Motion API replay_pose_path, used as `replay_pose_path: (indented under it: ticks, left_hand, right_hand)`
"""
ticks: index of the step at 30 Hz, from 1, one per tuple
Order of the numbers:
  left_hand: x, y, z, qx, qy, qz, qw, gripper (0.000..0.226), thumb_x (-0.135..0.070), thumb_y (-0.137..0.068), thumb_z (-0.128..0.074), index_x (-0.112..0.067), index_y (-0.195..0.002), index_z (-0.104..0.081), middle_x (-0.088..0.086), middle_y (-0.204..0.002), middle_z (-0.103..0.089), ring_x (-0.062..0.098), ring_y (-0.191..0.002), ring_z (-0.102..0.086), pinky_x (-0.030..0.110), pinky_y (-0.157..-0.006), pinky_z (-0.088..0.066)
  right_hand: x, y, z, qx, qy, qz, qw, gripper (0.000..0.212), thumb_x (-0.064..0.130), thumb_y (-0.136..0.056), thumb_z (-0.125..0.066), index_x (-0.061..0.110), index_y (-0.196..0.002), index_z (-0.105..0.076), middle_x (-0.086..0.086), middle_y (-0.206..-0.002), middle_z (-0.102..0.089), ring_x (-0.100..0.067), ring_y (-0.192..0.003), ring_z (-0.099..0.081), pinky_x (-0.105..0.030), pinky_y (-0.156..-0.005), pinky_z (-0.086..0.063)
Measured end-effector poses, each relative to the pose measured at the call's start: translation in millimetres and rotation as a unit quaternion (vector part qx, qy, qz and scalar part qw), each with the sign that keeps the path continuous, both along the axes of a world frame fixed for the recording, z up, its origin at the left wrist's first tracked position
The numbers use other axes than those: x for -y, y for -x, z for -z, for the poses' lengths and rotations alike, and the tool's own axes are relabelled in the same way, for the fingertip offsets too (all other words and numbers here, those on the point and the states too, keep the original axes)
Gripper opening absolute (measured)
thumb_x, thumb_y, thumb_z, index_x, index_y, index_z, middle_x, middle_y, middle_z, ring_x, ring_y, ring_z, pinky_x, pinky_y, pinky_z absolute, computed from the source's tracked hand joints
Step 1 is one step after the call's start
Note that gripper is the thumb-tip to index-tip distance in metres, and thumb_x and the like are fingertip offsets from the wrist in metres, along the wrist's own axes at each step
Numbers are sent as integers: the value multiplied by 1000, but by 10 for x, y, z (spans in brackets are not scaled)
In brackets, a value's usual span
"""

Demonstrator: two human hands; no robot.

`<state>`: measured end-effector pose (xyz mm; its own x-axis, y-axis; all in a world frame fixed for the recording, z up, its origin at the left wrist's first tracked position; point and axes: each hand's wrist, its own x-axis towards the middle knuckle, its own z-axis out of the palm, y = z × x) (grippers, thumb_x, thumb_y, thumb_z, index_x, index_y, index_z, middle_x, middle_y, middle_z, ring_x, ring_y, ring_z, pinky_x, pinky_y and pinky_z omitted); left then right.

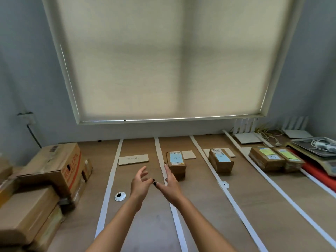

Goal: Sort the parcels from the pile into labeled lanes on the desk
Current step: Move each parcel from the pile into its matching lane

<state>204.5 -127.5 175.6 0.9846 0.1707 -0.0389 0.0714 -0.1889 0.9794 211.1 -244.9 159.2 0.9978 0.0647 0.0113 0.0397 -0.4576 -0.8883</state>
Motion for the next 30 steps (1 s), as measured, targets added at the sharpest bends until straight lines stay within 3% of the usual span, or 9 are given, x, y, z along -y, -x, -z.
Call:
replay_pose_path:
  ticks: [5, 9, 12, 15, 18, 25, 27, 30]
  left_hand:
    - [-900, 406, -47, 4, 0, 46, 999, 54, -3, -90, -54, -20, -139, -38, 8, -136, -47, 24, -124, -46, 30, -91, -41]
    - [-1647, 674, -86, 5, 8, 32, 999, 55, -2, -87, -57, -22, -136, -42, 6, -132, -50, 18, -114, -50, 24, -83, -44]
    - [-2091, 809, -69, 0, -11, 20, 1000, 55, -3, -88, -57, -24, -136, -41, 5, -132, -50, 13, -108, -48, 18, -77, -42]
    - [-2410, 905, -76, -4, -28, 4, 1000, 55, -2, -89, -55, -21, -138, -39, 7, -136, -47, 18, -118, -46, 28, -92, -43]
    - [-2639, 988, -145, 2, -37, -17, 999, 55, -3, -90, -55, -20, -139, -38, 7, -139, -44, 23, -128, -43, 33, -99, -42]
    - [-3394, 1121, -463, 6, -70, -75, 995, 56, -5, -89, -56, -22, -140, -38, 6, -137, -48, 20, -125, -46, 32, -97, -41]
    - [-3710, 1133, -564, 11, -69, -92, 993, 55, -5, -90, -55, -22, -139, -39, 6, -137, -47, 20, -124, -46, 31, -96, -39]
    - [-4170, 1122, -715, 31, -83, -132, 987, 52, -5, -90, -55, -22, -138, -41, 6, -136, -49, 20, -123, -46, 31, -95, -39]
  right_hand:
    - [-891, 453, -68, -7, -19, 16, 1000, 84, 37, -85, -64, 33, -148, -9, -1, -157, -17, -26, -139, -29, -44, -110, -36]
    - [-1574, 744, -110, -22, -87, 30, 996, 82, 30, -85, -65, 33, -149, -13, -10, -149, -35, -26, -131, -42, -38, -103, -42]
    - [-1993, 920, -45, -39, -87, 11, 995, 81, 25, -84, -64, 36, -148, -14, -18, -140, -45, -28, -121, -51, -37, -98, -46]
    - [-2311, 1034, -49, -38, -77, -45, 995, 79, 22, -86, -61, 33, -148, -14, -4, -150, -33, -22, -129, -43, -28, -101, -38]
    - [-2543, 1029, -149, -19, -80, -78, 994, 76, 19, -88, -61, 29, -148, -15, -2, -152, -30, -18, -132, -39, -31, -108, -37]
    - [-3223, 934, -384, -15, -114, -146, 983, 72, 12, -86, -63, 24, -146, -24, -3, -137, -45, -18, -127, -44, -33, -103, -41]
    - [-3485, 918, -456, -20, -123, -169, 978, 73, 9, -87, -62, 23, -147, -22, -10, -142, -42, -24, -129, -43, -43, -107, -40]
    - [-3871, 916, -589, -22, -118, -190, 974, 72, 16, -89, -61, 26, -148, -20, -9, -146, -37, -25, -131, -41, -44, -107, -39]
